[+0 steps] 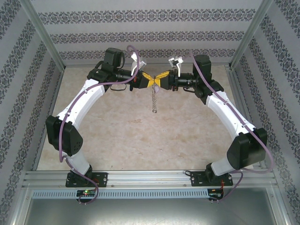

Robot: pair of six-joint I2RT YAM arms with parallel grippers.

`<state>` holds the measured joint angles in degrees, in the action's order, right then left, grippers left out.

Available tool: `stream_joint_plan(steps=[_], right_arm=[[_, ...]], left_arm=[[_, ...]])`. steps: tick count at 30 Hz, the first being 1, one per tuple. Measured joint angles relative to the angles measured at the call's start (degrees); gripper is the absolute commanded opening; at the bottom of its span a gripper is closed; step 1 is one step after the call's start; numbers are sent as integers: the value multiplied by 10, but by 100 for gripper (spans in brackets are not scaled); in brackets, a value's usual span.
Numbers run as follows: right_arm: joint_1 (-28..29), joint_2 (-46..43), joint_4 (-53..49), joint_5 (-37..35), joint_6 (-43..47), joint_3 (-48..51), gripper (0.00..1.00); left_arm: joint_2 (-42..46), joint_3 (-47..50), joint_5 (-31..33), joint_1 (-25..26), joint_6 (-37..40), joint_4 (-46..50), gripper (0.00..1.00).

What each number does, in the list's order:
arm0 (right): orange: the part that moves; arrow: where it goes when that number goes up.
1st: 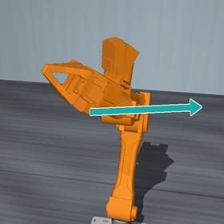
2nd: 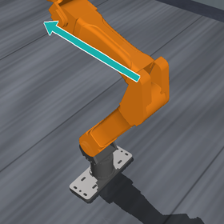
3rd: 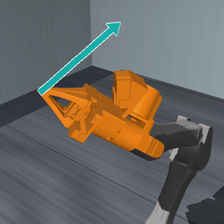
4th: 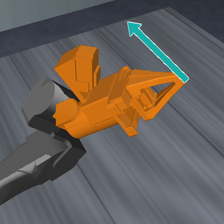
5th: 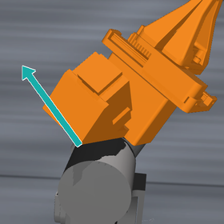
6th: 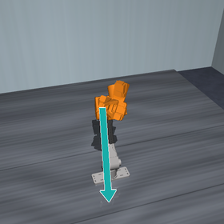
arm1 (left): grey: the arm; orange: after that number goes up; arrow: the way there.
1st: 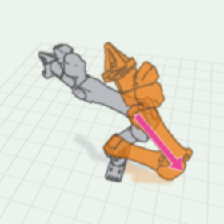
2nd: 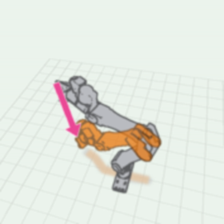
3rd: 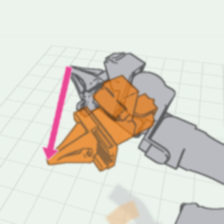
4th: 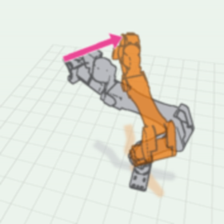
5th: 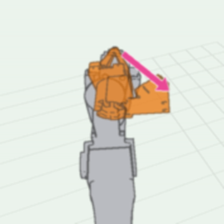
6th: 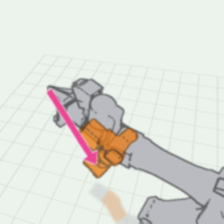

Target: Put the keys on the keyring

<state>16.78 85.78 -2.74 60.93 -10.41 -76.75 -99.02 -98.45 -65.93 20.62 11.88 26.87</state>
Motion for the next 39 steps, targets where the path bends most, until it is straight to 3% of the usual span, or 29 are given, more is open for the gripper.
stream_joint_plan(steps=[22,28,30,34,39], right_arm=[[4,11,0,20,1,-12,28],[4,15,0,24,3,-12,13],[4,15,0,25,4,-13,2],[3,16,-3,25,6,-16,0],[3,40,-76,28,48,-69,0]], left_arm=[[0,0,0,0,0,0,0],[0,0,1,0,0,0,0],[0,0,1,0,0,0,0],[0,0,1,0,-2,0,0],[1,-1,16,-1,5,2,29]])
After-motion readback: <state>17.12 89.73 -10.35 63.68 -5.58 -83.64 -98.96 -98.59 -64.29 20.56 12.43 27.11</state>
